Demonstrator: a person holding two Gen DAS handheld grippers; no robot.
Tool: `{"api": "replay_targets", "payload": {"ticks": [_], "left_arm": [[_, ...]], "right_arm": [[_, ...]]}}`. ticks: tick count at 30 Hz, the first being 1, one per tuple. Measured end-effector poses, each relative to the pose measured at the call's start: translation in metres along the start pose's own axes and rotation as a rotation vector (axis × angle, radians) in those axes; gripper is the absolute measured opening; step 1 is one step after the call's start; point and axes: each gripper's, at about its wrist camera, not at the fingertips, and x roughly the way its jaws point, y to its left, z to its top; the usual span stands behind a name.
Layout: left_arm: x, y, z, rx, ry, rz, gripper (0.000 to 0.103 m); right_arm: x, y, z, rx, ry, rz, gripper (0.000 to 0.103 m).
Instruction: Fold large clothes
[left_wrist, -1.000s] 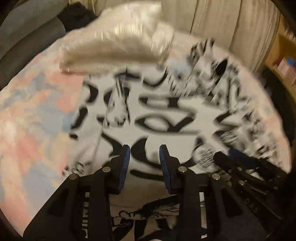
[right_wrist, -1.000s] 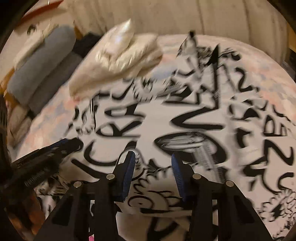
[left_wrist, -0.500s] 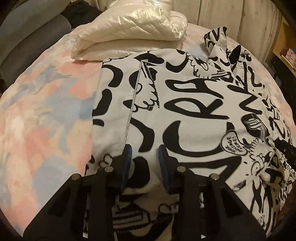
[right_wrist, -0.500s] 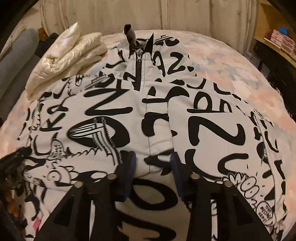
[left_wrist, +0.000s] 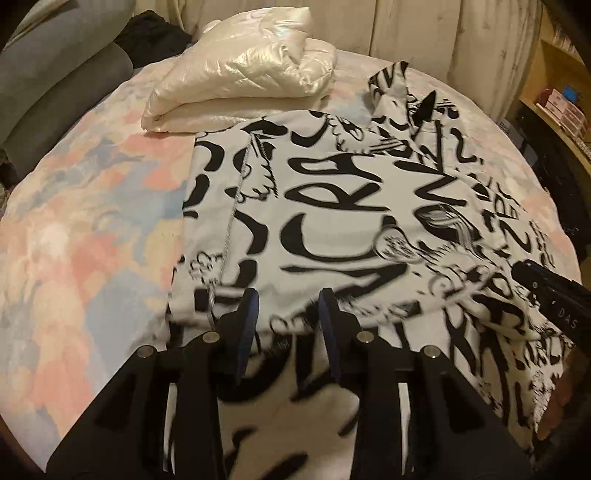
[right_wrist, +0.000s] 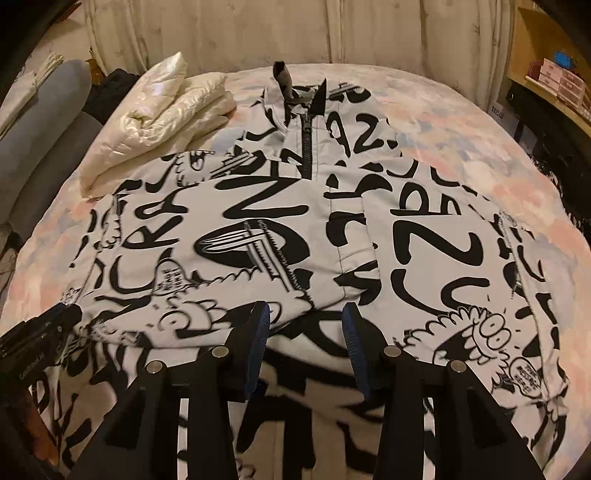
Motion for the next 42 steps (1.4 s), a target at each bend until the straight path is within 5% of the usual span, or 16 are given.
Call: {"api": "replay_targets", "payload": {"ticks": [25, 28, 31, 34, 42], "left_arm": [[-0.124, -0.024, -0.08, 0.05, -0.037, -0.057, 0.031], [-0.14, -0.015, -0.089, 0.046, -0.055, -0.052, 0.031], [-0.154, -0.003, -0.1, 0.037, -0.065, -0.044, 0.043], [-0.162, 0.012, -0.113, 0.033, -0.071, -0.033, 0.052], [-0.16, 0.071, -0.15, -0.069, 0.028, -0.071, 0.053]], "right_arm": [[-0.136, 0.001, -0.103, 0.013, -0.034, 0.071, 0.045], [-0.148, -0.008, -0.12, 0.041, -0.034, 0.087, 0.048], [-0.161, -0.018, -0.138, 0.063, -0.048, 0.102, 0.061], [-0.173, -0.026, -0.155, 0.078, -0.052, 0.105, 0.062], [-0.197, -0.052, -0.195, 0.076, -0.037, 0.139, 0.062]]}}
